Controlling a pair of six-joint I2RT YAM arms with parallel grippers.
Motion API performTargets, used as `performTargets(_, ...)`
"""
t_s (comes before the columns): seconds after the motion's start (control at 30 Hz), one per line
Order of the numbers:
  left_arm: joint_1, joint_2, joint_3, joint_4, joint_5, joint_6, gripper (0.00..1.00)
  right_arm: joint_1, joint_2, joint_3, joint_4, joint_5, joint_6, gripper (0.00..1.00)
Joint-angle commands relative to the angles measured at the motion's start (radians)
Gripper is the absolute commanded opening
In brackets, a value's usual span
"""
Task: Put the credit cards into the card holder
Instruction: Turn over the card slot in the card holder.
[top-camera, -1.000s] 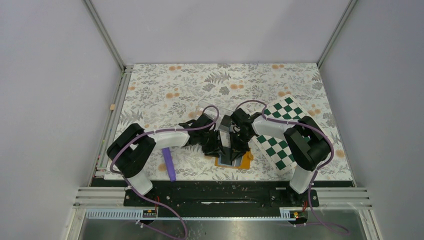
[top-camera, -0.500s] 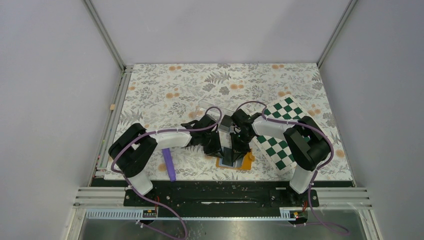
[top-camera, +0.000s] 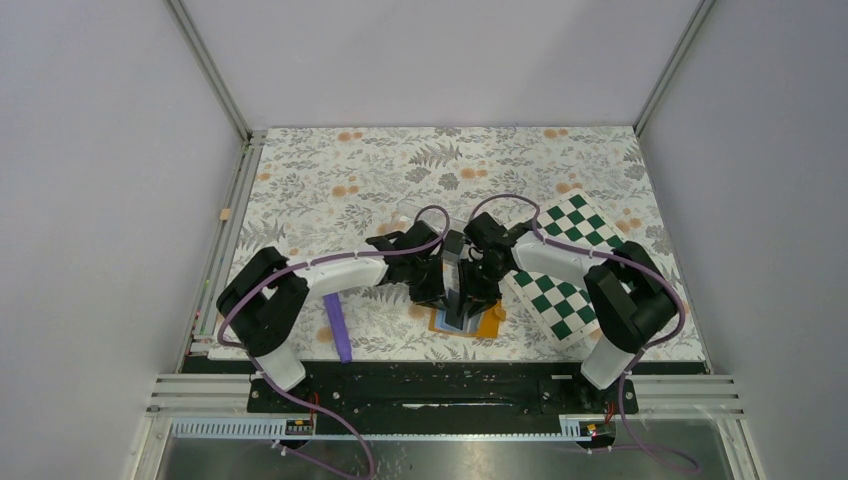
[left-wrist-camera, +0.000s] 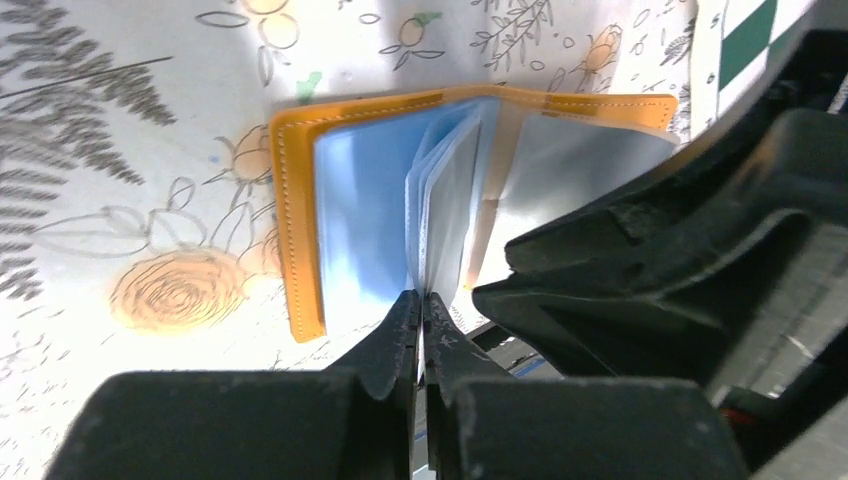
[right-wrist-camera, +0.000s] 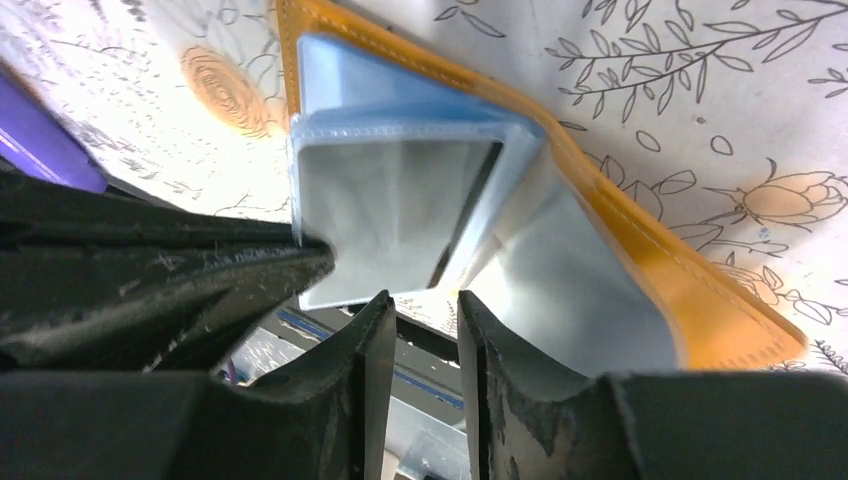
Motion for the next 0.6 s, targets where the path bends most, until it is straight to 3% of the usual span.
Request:
performTargets(0.0, -0.005, -0.071, 0.072, -0.201, -0.143, 0.052, 0.00, 0.010, -0.060, -0.005, -0.014, 0.044, -0.034, 0.36)
performTargets(0.27, -0.027, -0.062, 0.155, -0.417, -0.307, 0.078, 0.00, 0.011, 0.006, -0.018, 0.002, 0.042, -0.059, 0.36)
performTargets(0.47, -0.067, -0.012, 0.245, -0.415, -0.275, 0.078, 0.00, 0.013, 0.051, -0.033, 0.047, 0.025, -0.054, 0.35)
performTargets(0.57, -0.084, 0.008, 0.265, -0.378, -0.222, 0.062, 0.16, 0.012, 0.058, -0.039, 0.058, 0.020, -0.053, 0.35)
